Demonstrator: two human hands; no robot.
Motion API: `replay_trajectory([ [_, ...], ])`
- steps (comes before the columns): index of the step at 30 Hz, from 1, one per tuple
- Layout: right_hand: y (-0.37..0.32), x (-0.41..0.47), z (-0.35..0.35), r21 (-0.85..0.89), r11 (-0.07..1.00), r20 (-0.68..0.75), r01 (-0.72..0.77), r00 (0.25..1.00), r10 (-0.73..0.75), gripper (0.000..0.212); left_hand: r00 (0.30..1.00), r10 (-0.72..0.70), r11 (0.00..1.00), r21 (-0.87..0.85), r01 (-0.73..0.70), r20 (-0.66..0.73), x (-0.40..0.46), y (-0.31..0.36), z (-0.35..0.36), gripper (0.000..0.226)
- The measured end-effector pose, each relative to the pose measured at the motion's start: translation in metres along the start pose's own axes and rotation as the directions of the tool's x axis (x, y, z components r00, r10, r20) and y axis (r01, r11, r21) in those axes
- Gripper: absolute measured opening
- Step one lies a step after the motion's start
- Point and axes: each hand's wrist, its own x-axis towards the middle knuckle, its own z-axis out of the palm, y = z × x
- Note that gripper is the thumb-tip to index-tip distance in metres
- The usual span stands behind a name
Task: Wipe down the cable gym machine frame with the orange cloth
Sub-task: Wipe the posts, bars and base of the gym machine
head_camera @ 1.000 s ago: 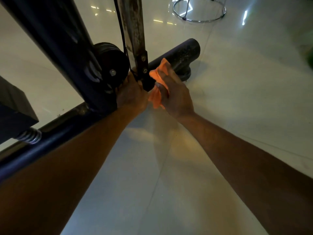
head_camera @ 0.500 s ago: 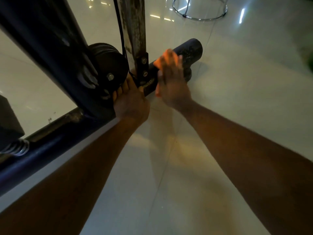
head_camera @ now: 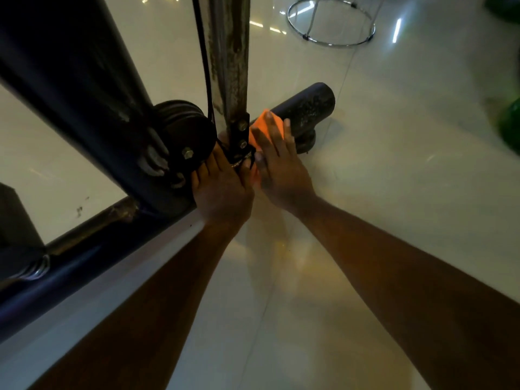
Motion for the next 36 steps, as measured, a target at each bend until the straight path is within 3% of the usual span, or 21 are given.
replay_trajectory([
  [4,0.028,0.005,-0.019,-0.138,0.983,0.044,0.121,0.992,-0.116,0.056,0.999,0.011,1.000,0.019,-0.012,0.039,0.003,0.000,-0.006,0.074],
  [9,0.023,0.015,-0.017,-0.048,0.998,-0.032,-0.029,0.999,0.027,0.056,1.000,0.004,0.995,0.103,-0.007,0.027,0.000,0.007,-0.005,0.073],
  [14,0.057,0.018,-0.016,-0.124,0.970,0.038,0.208,0.978,-0.205,0.055,0.997,-0.045,0.989,0.141,0.053,-0.056,-0.013,0.013,0.005,0.071],
  [18,0.081,0.036,-0.026,-0.003,1.000,-0.048,-0.005,0.999,0.005,0.053,0.986,-0.141,0.984,0.095,0.149,-0.087,-0.019,0.026,0.012,0.072],
  [21,0.058,0.023,-0.011,-0.032,0.988,-0.020,0.154,0.988,-0.154,0.054,0.985,-0.141,0.984,0.097,0.150,-0.099,-0.019,0.023,0.016,0.074],
  [25,0.094,0.037,-0.019,-0.102,0.938,0.012,0.332,0.943,-0.333,0.054,0.986,-0.126,0.979,0.145,0.141,-0.113,-0.019,0.022,0.022,0.077],
  [28,0.119,0.055,-0.030,-0.112,0.983,-0.042,0.146,0.987,-0.152,0.051,0.982,-0.147,0.971,0.172,0.167,-0.118,-0.017,0.029,0.028,0.082],
  [30,0.098,0.051,-0.024,-0.035,0.999,-0.088,0.035,0.995,-0.038,0.050,0.979,-0.152,0.963,0.202,0.178,-0.139,-0.015,0.029,0.032,0.083],
  [34,0.091,0.040,-0.015,-0.035,0.954,-0.031,0.299,0.954,-0.300,0.048,0.981,-0.130,0.960,0.227,0.161,-0.147,-0.017,0.029,0.033,0.083],
  [36,0.114,0.049,-0.026,-0.064,0.942,-0.037,0.330,0.942,-0.333,0.049,0.980,-0.144,0.957,0.232,0.174,-0.140,-0.017,0.030,0.028,0.083],
])
